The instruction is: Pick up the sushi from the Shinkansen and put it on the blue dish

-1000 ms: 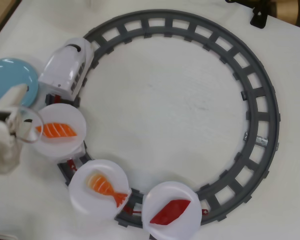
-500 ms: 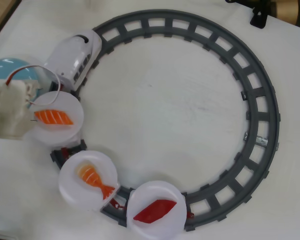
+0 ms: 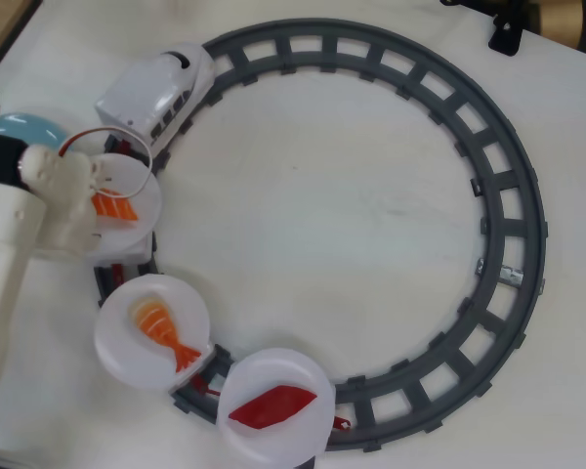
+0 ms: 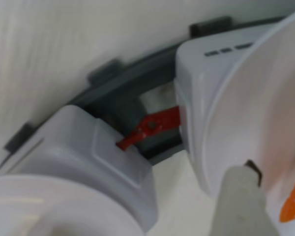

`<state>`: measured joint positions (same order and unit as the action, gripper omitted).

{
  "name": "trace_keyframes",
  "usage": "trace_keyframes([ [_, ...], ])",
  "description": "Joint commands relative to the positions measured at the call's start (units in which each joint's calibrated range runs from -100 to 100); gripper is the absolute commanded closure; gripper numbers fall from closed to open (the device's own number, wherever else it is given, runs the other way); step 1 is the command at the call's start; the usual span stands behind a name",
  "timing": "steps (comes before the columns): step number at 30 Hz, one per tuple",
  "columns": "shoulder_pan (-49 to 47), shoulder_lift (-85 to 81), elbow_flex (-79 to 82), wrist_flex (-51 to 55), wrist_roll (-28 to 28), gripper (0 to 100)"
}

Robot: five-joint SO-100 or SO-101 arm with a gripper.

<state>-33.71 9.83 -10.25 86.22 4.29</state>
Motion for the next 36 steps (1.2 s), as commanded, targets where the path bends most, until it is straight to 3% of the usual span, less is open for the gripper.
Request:
trace_keyframes([
  [1, -0.79, 0.33, -2.56, -3.54, 0.36, 73],
  [7, -3.43, 4.90, -2.47, -8.98, 1.15, 75],
  [13, -4.14, 10.87, -3.28, -12.89, 0.99, 97],
  [22, -3.61, 11.12, -12.84, -13.14, 1.41, 97],
  [28, -6.34, 5.98, -23.12, -11.02, 5.33, 97],
  [36, -14.00, 1.74, -21.04, -8.55, 5.49, 97],
])
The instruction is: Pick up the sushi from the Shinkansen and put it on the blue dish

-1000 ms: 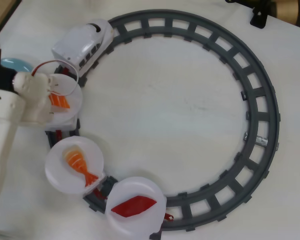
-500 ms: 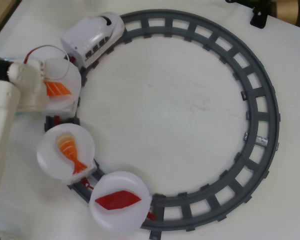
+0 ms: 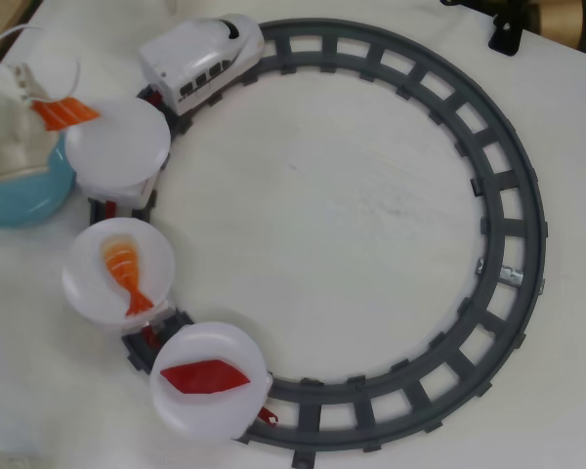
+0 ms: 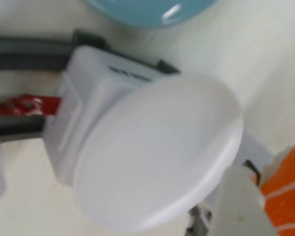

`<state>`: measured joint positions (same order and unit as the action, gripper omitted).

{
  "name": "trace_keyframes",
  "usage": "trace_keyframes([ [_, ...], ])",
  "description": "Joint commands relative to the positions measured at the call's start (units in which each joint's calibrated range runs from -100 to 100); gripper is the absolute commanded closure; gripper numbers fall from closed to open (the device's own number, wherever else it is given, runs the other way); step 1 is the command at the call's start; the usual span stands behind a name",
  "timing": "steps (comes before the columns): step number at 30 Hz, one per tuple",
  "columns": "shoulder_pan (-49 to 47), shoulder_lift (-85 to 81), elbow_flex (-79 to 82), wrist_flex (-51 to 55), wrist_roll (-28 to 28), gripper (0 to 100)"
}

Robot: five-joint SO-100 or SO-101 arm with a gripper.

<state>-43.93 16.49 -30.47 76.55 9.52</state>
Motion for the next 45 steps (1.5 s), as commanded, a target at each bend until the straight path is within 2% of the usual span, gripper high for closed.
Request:
trace_keyframes([
  [1, -5.10, -5.00, 0.80, 1.11, 0.26, 97],
  [9, -12.23, -5.25, 15.32, -6.28, 0.26, 97],
  [19, -12.93, -4.34, 27.94, -19.87, 0.26, 97],
  [37, -16.37, -4.26, 29.66, -22.50, -0.26, 96],
  [45, -16.10, 2.46, 29.11, -25.90, 0.16, 96],
])
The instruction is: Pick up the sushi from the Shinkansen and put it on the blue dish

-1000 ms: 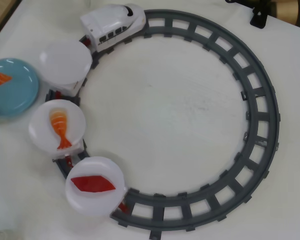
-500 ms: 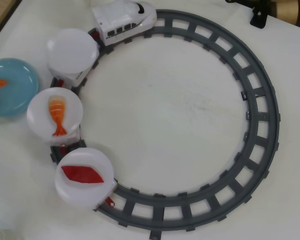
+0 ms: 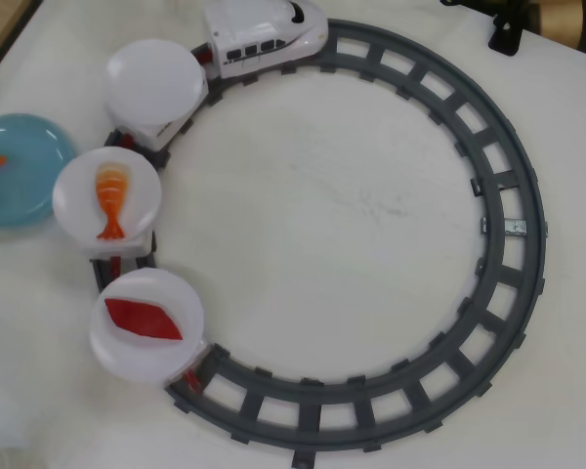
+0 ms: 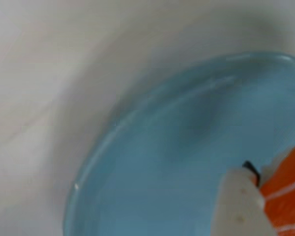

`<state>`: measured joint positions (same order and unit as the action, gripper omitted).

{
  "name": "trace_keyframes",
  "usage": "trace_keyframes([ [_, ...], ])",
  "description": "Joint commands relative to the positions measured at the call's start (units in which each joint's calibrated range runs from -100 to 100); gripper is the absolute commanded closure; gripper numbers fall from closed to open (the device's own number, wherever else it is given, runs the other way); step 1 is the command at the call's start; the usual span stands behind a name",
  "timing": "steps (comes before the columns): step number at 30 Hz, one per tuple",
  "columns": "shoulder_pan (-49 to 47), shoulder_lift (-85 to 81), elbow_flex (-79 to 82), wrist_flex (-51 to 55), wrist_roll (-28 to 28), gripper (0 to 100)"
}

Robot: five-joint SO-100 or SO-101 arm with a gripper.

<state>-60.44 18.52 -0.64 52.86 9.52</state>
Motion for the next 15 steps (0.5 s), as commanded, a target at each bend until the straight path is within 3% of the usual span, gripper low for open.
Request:
trace_keyframes([
  [1, 0.49, 1.27, -0.89, -2.79, 0.16, 96],
  [5, 0.23, 2.51, -0.98, -3.64, 0.05, 95],
  [10, 0.23, 2.35, -1.25, -3.64, 0.26, 86],
  [15, 0.41, 2.35, -1.70, -3.05, 0.26, 85],
])
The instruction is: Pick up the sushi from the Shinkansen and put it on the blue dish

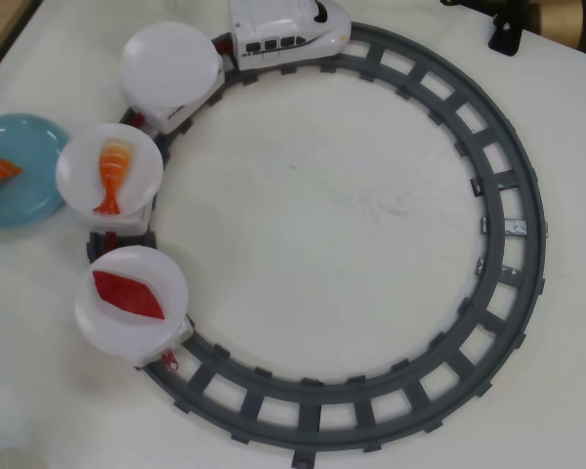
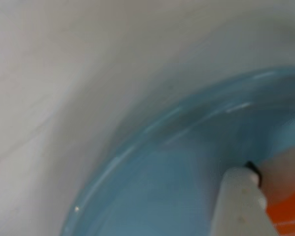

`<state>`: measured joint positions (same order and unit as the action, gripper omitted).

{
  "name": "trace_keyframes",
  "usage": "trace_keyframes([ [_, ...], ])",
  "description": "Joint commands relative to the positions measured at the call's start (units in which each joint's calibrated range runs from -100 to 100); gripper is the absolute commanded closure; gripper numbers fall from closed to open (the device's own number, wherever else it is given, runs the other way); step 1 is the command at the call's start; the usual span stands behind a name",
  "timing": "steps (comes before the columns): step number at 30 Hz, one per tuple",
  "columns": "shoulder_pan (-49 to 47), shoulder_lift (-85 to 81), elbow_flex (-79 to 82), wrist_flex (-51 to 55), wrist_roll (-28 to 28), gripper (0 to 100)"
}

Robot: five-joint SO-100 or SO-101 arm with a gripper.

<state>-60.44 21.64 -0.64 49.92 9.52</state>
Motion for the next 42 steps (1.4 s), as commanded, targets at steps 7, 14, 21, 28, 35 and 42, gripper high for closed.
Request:
trace_keyframes([
  [7, 0.49, -0.86, -1.52, 0.06, 0.26, 85],
  [14, 0.23, -4.84, -5.76, 8.56, 0.16, 85],
  [21, -1.35, -16.87, -5.04, 13.23, 0.21, 85],
  [28, -1.44, -26.07, 1.99, 12.29, -0.21, 85],
  [35, -3.38, -41.25, 19.49, 10.76, -0.21, 86],
  [42, -2.85, -59.67, 49.06, -5.80, -0.26, 86],
])
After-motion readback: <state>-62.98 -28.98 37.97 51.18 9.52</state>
